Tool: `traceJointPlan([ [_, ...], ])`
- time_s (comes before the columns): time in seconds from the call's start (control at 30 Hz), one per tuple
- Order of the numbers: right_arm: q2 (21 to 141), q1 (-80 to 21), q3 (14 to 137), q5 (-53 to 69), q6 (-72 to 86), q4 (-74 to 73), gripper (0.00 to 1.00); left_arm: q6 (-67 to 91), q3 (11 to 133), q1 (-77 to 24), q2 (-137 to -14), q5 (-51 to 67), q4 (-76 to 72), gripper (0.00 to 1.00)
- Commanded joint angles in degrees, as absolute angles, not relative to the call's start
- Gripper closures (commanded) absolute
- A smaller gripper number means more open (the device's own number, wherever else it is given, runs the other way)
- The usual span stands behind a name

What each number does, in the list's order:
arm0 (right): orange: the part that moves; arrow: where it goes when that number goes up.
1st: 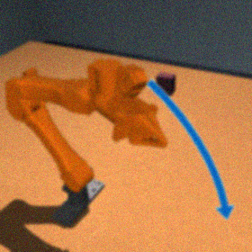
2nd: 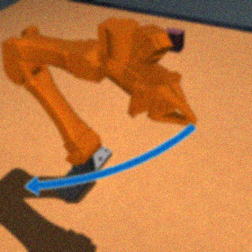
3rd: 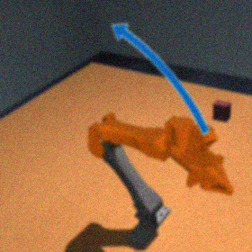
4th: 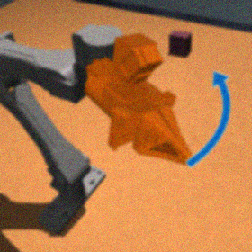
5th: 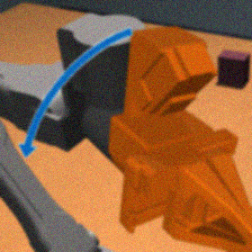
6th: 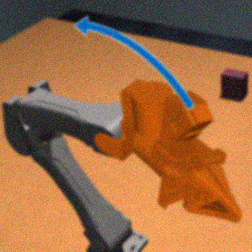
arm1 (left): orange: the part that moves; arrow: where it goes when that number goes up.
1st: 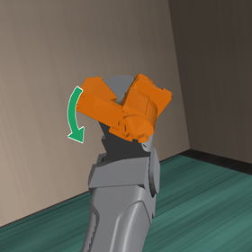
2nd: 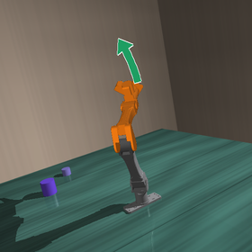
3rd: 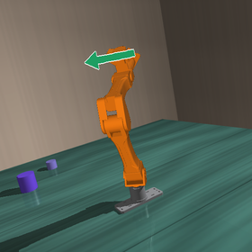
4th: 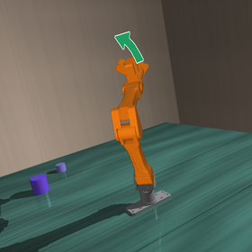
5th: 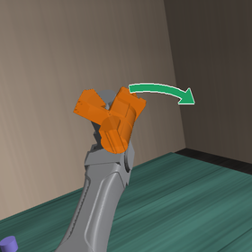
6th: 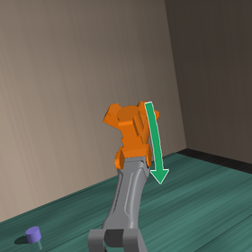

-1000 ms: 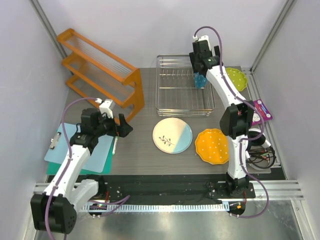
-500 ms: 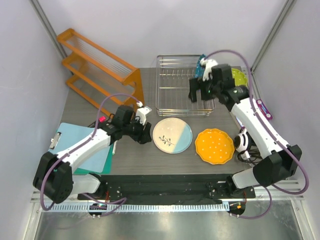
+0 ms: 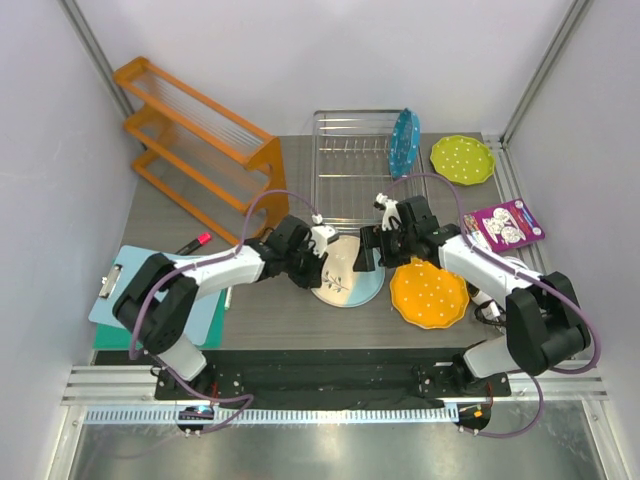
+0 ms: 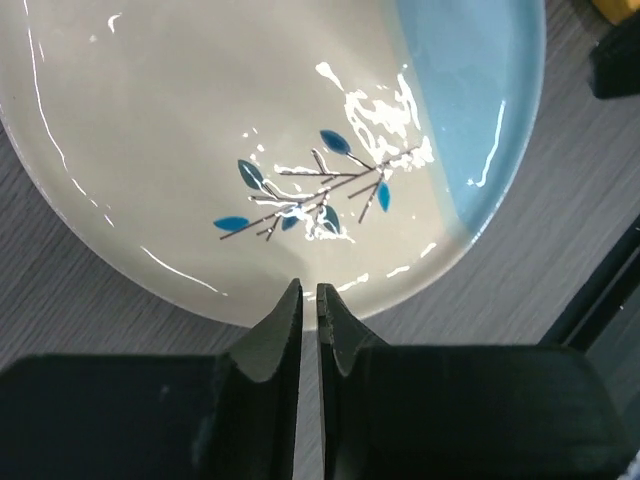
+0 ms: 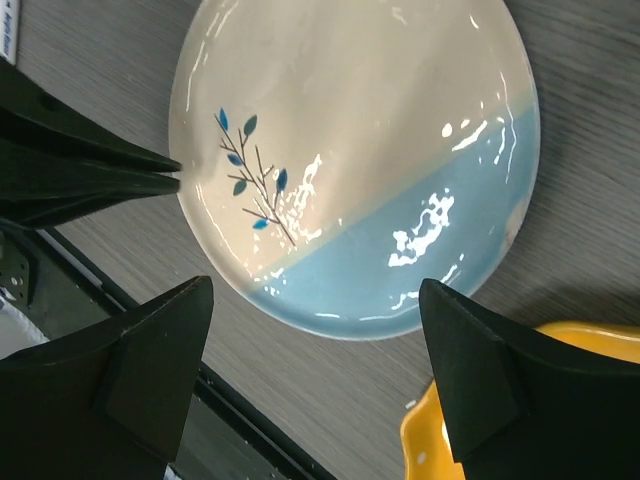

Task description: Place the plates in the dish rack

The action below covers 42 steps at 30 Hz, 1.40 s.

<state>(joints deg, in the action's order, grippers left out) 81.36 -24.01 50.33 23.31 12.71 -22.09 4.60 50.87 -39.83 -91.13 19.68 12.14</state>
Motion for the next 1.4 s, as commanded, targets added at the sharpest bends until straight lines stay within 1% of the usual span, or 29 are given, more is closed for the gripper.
traceJointPlan([
  [0.0, 78.93, -24.43, 47.82, 24.87, 16.69, -11.35, 0.11, 6.06, 54.05, -40.08, -95.61, 17.41, 8.44, 0.93],
  [0.03, 78.84, -24.61, 46.77, 24.70, 16.96, -10.73, 0.11, 6.06, 54.31, -40.08, -96.06, 17.14, 8.87, 0.98],
  [0.1, 78.40, -24.61, 45.97, 24.44, 17.49, -9.15, 0.11, 6.15, 54.40, -40.17, -97.03, 15.65, 9.84, 1.00],
  [0.27, 77.70, -24.61, 43.60, 25.31, 18.89, -7.82, 0.11, 10.01, 53.44, -40.08, -97.47, 11.87, 15.73, 1.00],
  [0.37, 76.56, -24.61, 42.10, 25.05, 19.69, -7.73, 0.11, 13.60, 49.93, -39.99, -93.35, 11.69, 16.70, 1.00],
  [0.5, 75.94, -24.61, 40.87, 24.43, 20.48, -7.38, 0.11, 16.34, 47.11, -39.73, -88.69, 14.23, 19.50, 1.00],
  [0.63, 76.46, -24.61, 40.34, 24.26, 20.83, -7.29, 0.11, 16.96, 45.27, -39.11, -85.87, 15.11, 26.71, 1.00],
  [0.7, 76.81, -24.52, 40.60, 24.35, 20.48, -7.38, 0.11, 19.50, 44.39, -36.23, -84.29, 16.95, 28.99, 1.00],
  [0.73, 76.90, -24.61, 40.69, 24.43, 20.48, -7.38, 0.11, 20.03, 43.69, -35.43, -83.94, 18.62, 29.44, 1.00],
  [0.87, 78.31, -24.61, 40.43, 24.70, 20.92, -6.07, 0.11, 21.09, 42.10, -34.80, -81.48, 17.67, 29.36, 1.00],
  [1.0, 79.80, -24.87, 40.60, 25.49, 21.36, -4.57, 0.11, 23.11, 37.63, -32.70, -74.65, 15.83, 28.21, 1.00],
  [1.07, 80.33, -25.31, 40.87, 25.93, 21.36, -4.05, 0.11, 23.12, 36.83, -32.17, -71.91, 16.78, 27.95, 1.00],
  [1.1, 81.03, -25.57, 41.22, 26.62, 21.36, -3.61, 0.11, 22.85, 37.00, -32.17, -70.50, 17.14, 27.78, 0.88],
  [1.2, 82.18, -28.11, 41.66, 28.56, 19.43, -2.38, 0.11, 23.98, 38.40, -32.17, -64.61, 15.83, 28.48, 0.45],
  [1.23, 83.13, -29.60, 41.92, 28.56, 19.08, -2.37, 0.11, 25.13, 38.50, -32.17, -61.64, 15.30, 28.39, 0.40],
  [1.27, 83.93, -30.32, 42.18, 29.17, 19.16, -2.29, 0.11, 27.66, 38.41, -32.17, -60.65, 14.42, 28.39, 0.27],
  [1.37, 87.71, -31.11, 43.24, 29.27, 21.00, -0.45, 0.11, 30.83, 37.36, -32.17, -60.55, 12.31, 28.30, 0.24],
])
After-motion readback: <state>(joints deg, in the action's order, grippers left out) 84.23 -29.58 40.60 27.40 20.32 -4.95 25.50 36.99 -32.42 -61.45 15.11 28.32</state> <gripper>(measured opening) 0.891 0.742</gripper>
